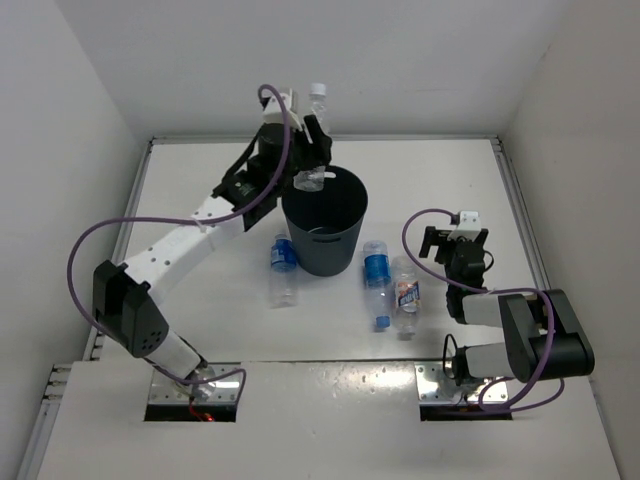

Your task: Put the plastic bottles in the bin

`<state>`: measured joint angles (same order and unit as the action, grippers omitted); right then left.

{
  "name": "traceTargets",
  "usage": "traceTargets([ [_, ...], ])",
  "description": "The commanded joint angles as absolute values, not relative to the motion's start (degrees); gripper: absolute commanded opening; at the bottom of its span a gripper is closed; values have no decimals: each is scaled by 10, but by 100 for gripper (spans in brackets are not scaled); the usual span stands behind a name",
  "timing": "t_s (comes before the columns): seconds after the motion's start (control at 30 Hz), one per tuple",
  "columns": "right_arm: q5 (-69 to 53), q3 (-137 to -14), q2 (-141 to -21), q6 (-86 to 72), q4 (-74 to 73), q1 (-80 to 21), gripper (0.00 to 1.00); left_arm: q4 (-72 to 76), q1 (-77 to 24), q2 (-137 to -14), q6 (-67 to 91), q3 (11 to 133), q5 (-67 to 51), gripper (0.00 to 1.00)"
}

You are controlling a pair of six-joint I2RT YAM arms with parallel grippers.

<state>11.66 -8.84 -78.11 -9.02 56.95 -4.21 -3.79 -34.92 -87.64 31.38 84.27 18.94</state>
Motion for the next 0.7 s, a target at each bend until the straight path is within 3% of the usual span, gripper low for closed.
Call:
traceTargets([
  [0.0, 109, -105, -782, -95, 602, -40, 100, 3, -373, -867, 303, 869, 188, 56],
  [0.2, 109, -105, -782, -95, 597, -40, 100, 3, -401, -879, 303, 855, 194, 56],
  [0.4, 114, -105, -782, -95, 597, -40, 100, 3, -417, -867, 297, 803, 200, 69],
  [0.47, 114, -105, -782, -95, 597, -40, 100, 8, -417, -860, 297, 791, 200, 75],
  [0.6, 114, -105, -782, -95, 597, -40, 100, 2, -417, -850, 303, 783, 211, 96],
  [0.67, 119, -105, -782, -95, 597, -40, 100, 2, -417, -842, 303, 778, 224, 100],
])
